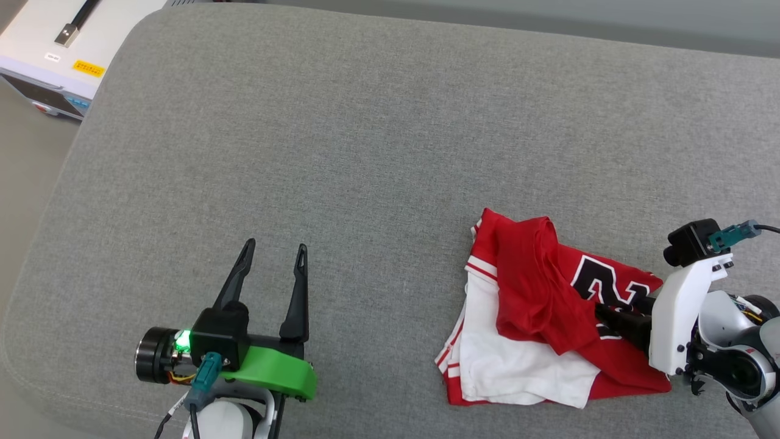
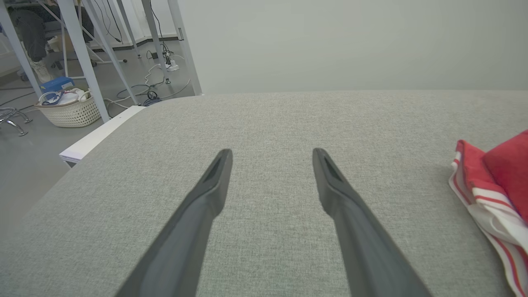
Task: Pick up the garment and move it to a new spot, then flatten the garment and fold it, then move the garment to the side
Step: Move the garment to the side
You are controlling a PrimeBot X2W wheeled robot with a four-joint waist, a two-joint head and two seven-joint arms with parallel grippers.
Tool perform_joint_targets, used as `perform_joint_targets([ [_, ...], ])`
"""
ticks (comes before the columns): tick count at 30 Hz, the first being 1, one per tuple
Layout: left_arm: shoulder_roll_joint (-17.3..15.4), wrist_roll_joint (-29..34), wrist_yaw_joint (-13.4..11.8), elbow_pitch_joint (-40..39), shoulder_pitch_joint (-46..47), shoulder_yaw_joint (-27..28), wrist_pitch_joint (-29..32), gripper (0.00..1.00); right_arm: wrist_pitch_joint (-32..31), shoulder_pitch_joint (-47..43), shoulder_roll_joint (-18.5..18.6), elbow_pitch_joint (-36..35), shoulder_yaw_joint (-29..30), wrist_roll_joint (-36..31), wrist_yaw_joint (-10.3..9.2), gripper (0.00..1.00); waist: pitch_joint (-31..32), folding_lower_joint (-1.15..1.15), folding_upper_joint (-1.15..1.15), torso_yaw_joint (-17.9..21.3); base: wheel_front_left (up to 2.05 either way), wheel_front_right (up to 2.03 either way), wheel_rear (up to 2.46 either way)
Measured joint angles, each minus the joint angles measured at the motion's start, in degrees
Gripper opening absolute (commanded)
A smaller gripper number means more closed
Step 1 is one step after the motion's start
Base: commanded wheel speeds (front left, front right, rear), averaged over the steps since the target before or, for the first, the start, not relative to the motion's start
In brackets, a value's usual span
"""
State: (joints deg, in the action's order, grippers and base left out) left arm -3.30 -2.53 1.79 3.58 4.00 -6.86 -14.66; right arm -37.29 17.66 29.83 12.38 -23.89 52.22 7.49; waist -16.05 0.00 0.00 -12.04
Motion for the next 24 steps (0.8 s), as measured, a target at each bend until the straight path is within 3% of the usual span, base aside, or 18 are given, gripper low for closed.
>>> perform_joint_targets([
  [13,0.08,-0.49,-0.53,0.67,-0.34,-0.01,0.0,1.0,9.9,1.83,5.28,-5.58,-4.12,0.04,0.0,0.0,2.54,0.0,0.0,2.05,0.0,0.0,0.0],
  [24,0.13,-0.55,-0.68,0.23,-1.79,1.01,0.0,1.0,9.72,4.73,12.38,-12.95,-3.32,-4.74,0.0,0.0,4.23,0.0,0.0,9.01,0.0,0.0,0.0],
])
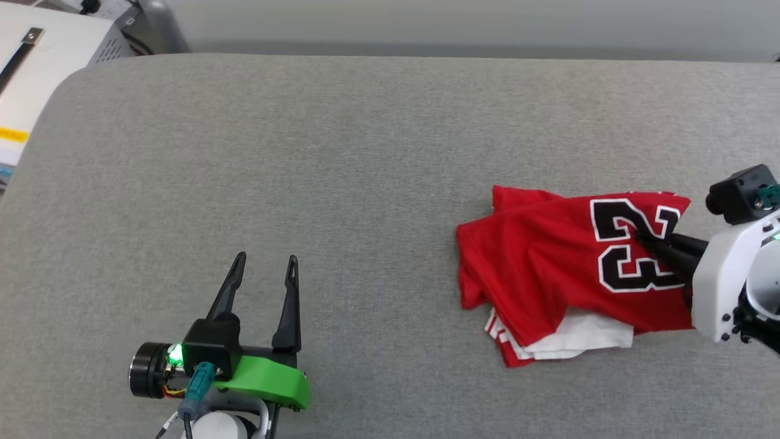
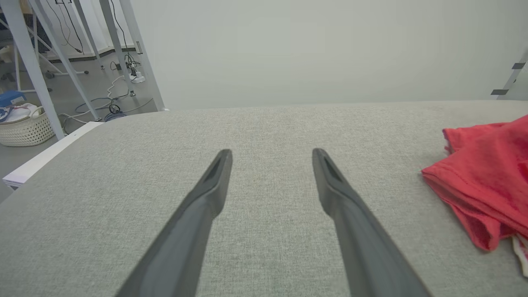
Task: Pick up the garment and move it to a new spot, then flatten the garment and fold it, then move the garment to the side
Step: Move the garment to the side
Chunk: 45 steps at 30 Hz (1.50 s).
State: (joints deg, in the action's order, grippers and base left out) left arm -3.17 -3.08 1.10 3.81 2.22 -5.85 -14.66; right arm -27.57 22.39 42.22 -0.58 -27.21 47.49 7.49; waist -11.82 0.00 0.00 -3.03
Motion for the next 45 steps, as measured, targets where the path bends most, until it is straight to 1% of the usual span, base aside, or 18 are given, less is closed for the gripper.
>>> perform_joint_targets([
  [5,0.0,0.16,0.21,-0.47,0.0,0.4,-0.01,1.0,-0.16,1.33,1.53,0.01,1.71,-0.66,0.0,0.0,0.16,0.0,0.0,4.2,0.0,0.0,0.0],
  [11,-0.35,0.82,0.47,-0.96,0.2,0.75,0.0,1.0,0.05,3.25,1.89,1.72,3.12,-1.48,0.01,0.0,-0.52,0.0,0.0,9.08,0.0,0.0,0.0],
  [18,-1.68,1.66,0.7,-2.75,1.94,1.02,-0.01,1.0,2.11,6.71,4.43,7.42,6.17,-4.68,0.02,0.0,-4.48,0.0,0.0,12.11,0.0,0.0,0.0],
  [26,-3.04,2.11,1.19,-5.54,5.49,1.1,0.0,1.0,3.3,12.77,7.28,16.74,10.31,-8.72,0.03,0.0,-11.37,0.0,0.0,12.86,0.0,0.0,0.0],
  [32,-3.59,2.2,1.27,-6.97,7.98,0.62,0.0,1.0,4.23,17.9,7.76,24.86,14.34,-11.27,0.04,0.0,-16.61,0.01,0.0,12.4,0.0,0.0,0.0],
  [33,-3.65,2.27,1.42,-7.56,9.13,0.42,0.0,1.0,4.63,20.07,8.39,28.84,16.28,-13.37,0.04,0.0,-18.91,0.01,0.0,11.86,0.0,0.0,0.0],
  [34,-3.66,2.29,1.43,-7.75,9.38,0.37,0.0,1.0,4.85,20.57,8.68,29.78,16.63,-14.15,0.04,0.0,-19.54,0.0,0.0,11.66,0.0,0.0,0.0],
  [37,-3.71,2.29,1.43,-8.1,10.05,0.19,0.0,1.0,6.64,22.91,8.13,34.22,19.78,-14.62,0.04,0.0,-21.57,0.0,0.0,10.84,0.0,0.0,0.0],
  [38,-3.71,2.29,1.43,-8.08,10.16,0.11,0.0,1.0,6.84,23.32,7.98,34.98,19.86,-15.05,0.04,0.0,-22.01,0.0,0.0,10.59,0.0,0.0,0.0],
  [39,-3.71,2.29,1.43,-8.06,10.27,0.04,0.0,1.0,7.3,23.66,7.61,35.98,19.85,-15.82,0.04,0.39,-22.48,0.0,0.0,10.25,0.0,0.0,0.0],
  [40,-3.71,2.29,1.43,-8.05,10.31,-0.01,0.0,1.0,7.78,23.85,7.19,36.86,19.85,-16.64,0.04,1.0,-22.8,0.0,0.0,9.87,0.0,0.0,0.0],
  [45,-3.65,2.26,1.32,-7.57,10.32,-0.27,0.0,1.0,11.18,24.49,5.26,40.87,20.74,-18.86,0.04,1.0,-22.74,0.0,0.0,8.53,0.0,0.0,0.0],
])
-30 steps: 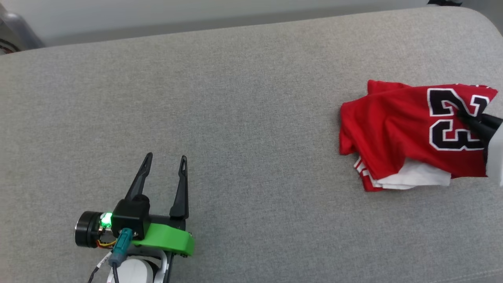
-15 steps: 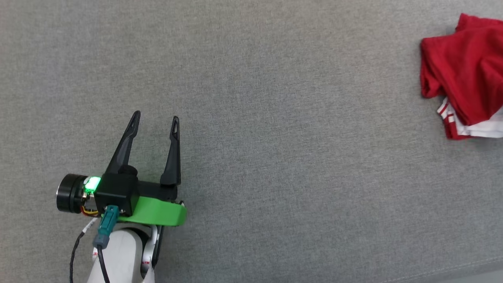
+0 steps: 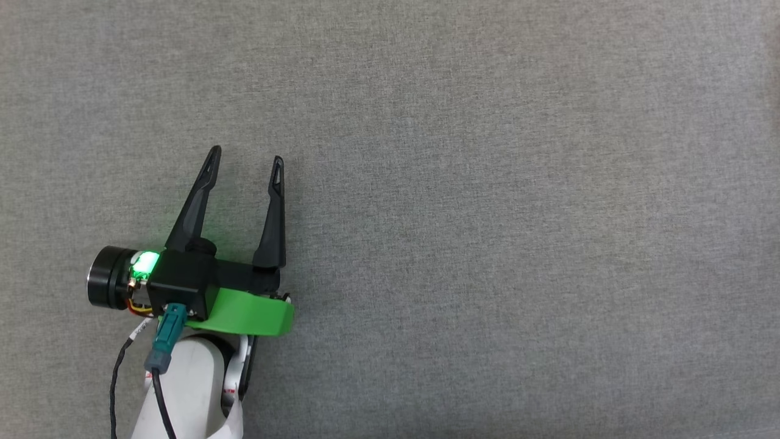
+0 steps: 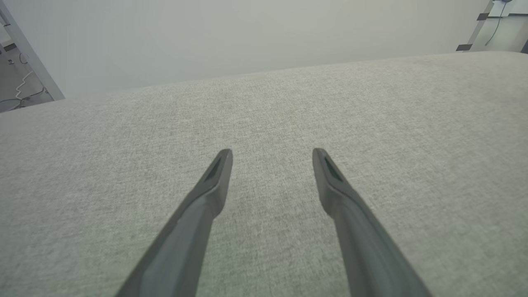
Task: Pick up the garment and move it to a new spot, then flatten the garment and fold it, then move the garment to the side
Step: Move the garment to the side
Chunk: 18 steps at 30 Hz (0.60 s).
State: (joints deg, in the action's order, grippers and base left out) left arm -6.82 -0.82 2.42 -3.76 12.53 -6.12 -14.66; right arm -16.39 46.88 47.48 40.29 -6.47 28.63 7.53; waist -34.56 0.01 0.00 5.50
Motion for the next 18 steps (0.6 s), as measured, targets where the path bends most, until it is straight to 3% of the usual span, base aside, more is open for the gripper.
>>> perform_joint_targets([
  [10,0.98,-0.53,-0.74,1.58,-1.34,-0.31,0.0,1.0,15.33,-2.26,2.55,0.91,3.52,-6.75,0.0,1.0,5.9,0.0,0.0,-0.96,0.0,0.0,0.0],
  [18,1.53,-1.71,-1.54,3.01,-5.89,0.89,0.0,1.0,28.29,-5.78,-1.99,-4.33,7.87,-9.23,0.0,1.0,12.77,-0.01,0.0,-1.44,0.0,0.0,0.0],
])
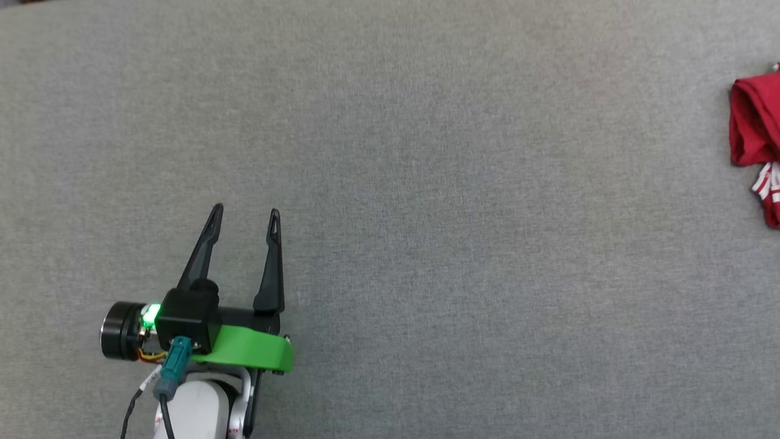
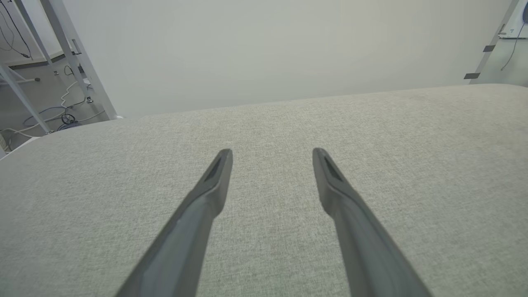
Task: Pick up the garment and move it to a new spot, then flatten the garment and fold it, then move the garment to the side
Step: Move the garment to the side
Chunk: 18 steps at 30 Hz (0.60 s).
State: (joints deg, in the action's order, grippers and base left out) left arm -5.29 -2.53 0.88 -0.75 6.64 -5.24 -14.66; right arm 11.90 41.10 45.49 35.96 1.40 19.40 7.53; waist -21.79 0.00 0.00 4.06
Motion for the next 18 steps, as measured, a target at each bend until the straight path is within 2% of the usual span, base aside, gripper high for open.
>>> perform_joint_targets([
  [5,0.19,-0.07,-0.21,0.33,-1.96,0.65,-0.01,1.0,2.41,-3.63,-6.13,-7.2,2.46,-2.45,0.0,1.0,4.1,0.0,0.0,-0.56,0.0,0.0,0.0],
  [10,0.34,-0.07,-0.63,0.51,-2.87,1.8,0.0,1.0,2.58,-8.96,-13.91,-18.12,3.79,-4.64,0.0,1.0,7.58,0.0,0.0,-1.78,0.0,0.0,0.0],
  [14,0.43,-0.07,-0.65,0.9,-3.27,2.25,0.0,1.0,2.77,-13.66,-20.38,-26.15,3.21,-5.98,0.0,1.0,9.65,0.0,0.0,-3.21,0.0,0.0,0.0],
  [18,0.64,-0.08,-0.69,1.57,-3.86,2.78,0.0,1.0,2.82,-19.24,-27.21,-30.58,0.96,-7.68,0.0,1.0,11.67,0.0,0.0,-4.64,0.0,0.0,0.0],
])
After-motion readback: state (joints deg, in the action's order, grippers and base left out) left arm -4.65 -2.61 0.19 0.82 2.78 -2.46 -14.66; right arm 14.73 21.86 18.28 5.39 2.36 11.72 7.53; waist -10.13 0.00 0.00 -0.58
